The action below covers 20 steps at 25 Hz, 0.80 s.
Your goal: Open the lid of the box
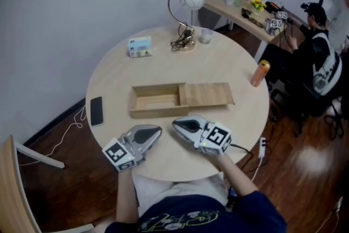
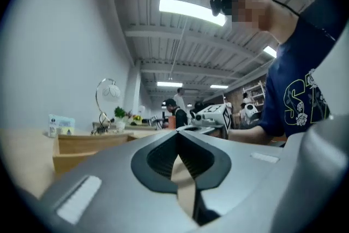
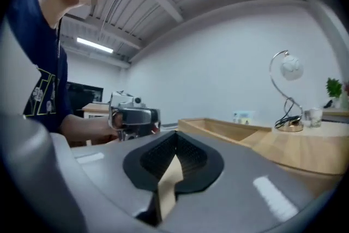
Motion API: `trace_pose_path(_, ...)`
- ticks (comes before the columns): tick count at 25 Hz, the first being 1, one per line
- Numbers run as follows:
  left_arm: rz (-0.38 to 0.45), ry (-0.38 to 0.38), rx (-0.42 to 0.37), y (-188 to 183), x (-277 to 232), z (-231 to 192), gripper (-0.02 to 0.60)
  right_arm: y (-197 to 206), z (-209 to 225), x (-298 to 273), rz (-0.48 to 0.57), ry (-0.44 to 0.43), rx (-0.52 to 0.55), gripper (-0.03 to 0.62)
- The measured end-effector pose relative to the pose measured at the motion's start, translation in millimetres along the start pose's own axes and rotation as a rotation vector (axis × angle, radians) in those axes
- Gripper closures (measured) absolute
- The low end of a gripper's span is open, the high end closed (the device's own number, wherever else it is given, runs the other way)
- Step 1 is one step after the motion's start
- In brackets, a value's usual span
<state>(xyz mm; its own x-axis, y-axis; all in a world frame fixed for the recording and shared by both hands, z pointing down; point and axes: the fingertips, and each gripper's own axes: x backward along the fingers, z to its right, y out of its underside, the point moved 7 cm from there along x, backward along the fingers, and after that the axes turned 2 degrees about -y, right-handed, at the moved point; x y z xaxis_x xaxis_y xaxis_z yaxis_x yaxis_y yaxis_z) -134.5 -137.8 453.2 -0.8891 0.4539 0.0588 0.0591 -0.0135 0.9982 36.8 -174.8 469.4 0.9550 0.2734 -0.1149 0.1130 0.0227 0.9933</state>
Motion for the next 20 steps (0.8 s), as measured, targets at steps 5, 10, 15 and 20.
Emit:
trace_pose_path(5, -0.211, 0.017, 0.052, 21.9, -9.4, -1.5, 0.58, 1.7, -2.5, -11.9, -0.039, -0.091, -0.069, 0.599)
trace_pose_path(10, -0.202, 0.02, 0.042, 20.1, -7.1, -3.8, 0.58, -1.0, -2.2, -13.3, -0.04, -0.063, -0.069, 0.599)
trace_pose_path(15, -0.197, 0.003, 0.043, 20.5, -7.2, -3.6, 0.58, 0.2, -1.1, -11.0, -0.044, -0.057, -0.069, 0.599)
trace_pose_path(20, -0.199, -0.028, 0.045, 20.0, -5.8, -6.0, 0.58, -0.8, -1.0, -10.8, -0.048, -0.048, -0.067, 0.599)
